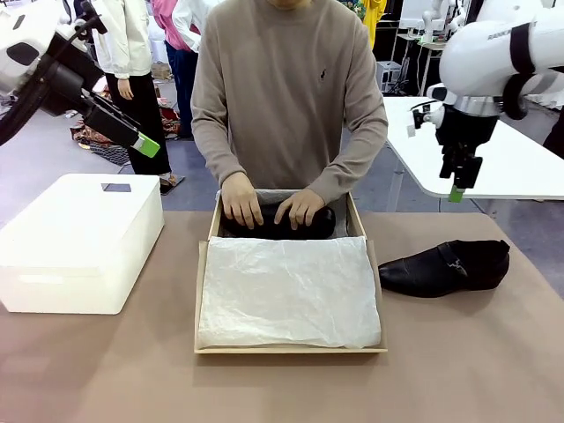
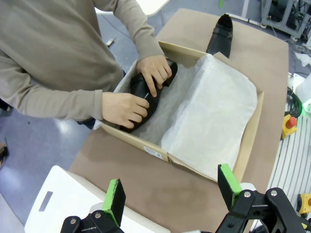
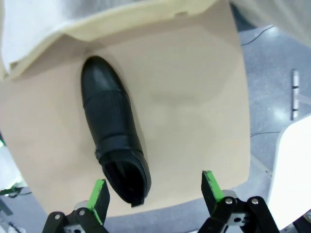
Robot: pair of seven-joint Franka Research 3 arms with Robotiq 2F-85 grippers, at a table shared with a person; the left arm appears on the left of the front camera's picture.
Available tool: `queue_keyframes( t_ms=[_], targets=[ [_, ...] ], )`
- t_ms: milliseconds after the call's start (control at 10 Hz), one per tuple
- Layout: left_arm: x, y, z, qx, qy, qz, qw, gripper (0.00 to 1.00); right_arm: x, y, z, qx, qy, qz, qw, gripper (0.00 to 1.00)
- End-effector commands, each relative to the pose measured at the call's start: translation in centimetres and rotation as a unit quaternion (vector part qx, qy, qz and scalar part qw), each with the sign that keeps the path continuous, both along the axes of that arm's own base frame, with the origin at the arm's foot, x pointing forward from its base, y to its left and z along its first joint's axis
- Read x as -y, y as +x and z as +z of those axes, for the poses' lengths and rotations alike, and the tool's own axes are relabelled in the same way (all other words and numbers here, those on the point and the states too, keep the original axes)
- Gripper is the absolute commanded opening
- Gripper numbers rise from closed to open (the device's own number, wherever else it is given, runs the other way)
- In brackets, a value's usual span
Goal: Pack the shoes into the box.
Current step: Place the other shoe of the Shoes into the Shoes Box.
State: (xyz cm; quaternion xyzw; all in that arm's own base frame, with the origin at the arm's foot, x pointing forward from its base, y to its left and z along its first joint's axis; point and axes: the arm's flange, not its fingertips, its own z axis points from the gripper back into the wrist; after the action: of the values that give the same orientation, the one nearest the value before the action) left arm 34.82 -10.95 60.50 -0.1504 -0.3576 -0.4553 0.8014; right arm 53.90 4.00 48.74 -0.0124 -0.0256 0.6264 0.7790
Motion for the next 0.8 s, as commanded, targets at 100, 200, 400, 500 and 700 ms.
queue_keyframes(
  t_ms=[100,200,400,500,700],
  targets=[
    [-0.1,0.0,0.0,-0.001,-0.007,-0.007,1.000,1.00,4.3,-1.5,-1.0,0.017,0.004,0.019,1.000,1.00],
    [-0.1,0.0,0.0,-0.001,-0.007,-0.007,1.000,1.00,5.2,-1.9,-1.6,0.033,0.008,0.036,0.999,1.00],
    [-0.1,0.0,0.0,-0.001,-0.007,-0.007,1.000,1.00,6.8,-2.5,-2.8,0.039,0.016,0.052,0.998,1.00],
    [-0.1,0.0,0.0,-0.001,-0.007,-0.007,1.000,1.00,7.4,-2.6,-3.3,0.037,0.020,0.049,0.998,1.00],
    [-0.1,0.0,0.0,-0.001,-0.007,-0.007,1.000,1.00,7.7,-2.6,-3.8,0.032,0.027,0.040,0.998,1.00]
  ],
)
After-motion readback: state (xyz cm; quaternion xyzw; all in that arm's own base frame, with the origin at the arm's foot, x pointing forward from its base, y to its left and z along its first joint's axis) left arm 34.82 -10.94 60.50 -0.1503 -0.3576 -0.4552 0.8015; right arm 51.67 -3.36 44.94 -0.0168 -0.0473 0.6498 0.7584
